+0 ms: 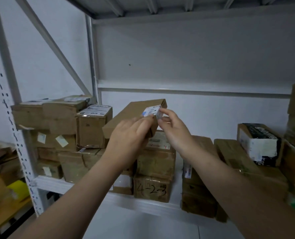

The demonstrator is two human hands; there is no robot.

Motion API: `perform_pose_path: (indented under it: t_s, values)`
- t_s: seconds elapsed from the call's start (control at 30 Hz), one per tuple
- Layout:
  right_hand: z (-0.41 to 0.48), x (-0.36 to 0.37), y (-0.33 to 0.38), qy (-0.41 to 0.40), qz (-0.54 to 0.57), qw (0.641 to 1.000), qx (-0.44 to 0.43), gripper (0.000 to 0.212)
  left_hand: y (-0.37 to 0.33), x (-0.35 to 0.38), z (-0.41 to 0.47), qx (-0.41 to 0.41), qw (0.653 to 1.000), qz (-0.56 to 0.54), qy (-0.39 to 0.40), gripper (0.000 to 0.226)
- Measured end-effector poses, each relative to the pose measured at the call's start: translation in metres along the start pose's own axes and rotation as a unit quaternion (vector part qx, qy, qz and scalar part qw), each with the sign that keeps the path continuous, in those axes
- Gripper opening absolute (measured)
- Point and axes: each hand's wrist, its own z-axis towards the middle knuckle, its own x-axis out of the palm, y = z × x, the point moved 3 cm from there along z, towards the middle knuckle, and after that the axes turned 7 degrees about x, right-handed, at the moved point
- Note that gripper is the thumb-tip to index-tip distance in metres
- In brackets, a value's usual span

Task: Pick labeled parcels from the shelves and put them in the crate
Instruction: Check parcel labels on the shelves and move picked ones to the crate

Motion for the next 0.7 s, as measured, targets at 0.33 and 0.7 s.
perform_pose_path:
  t_s: [0.33, 0.7]
  values:
    - [-0.029, 0.002, -0.038, -0.012, -0.416, 0.909, -0.029, 0.038, 0.003, 0.040, -0.038, -0.060, 0.985, 0.027, 0.161, 0.051]
    - [-0.060, -0.053, -0.056, -0.182, -0.573, 0.798, 0.033, 0.054, -0.037, 0.030, -0.019, -0.060, 0.989, -0.077, 0.111, 0.047]
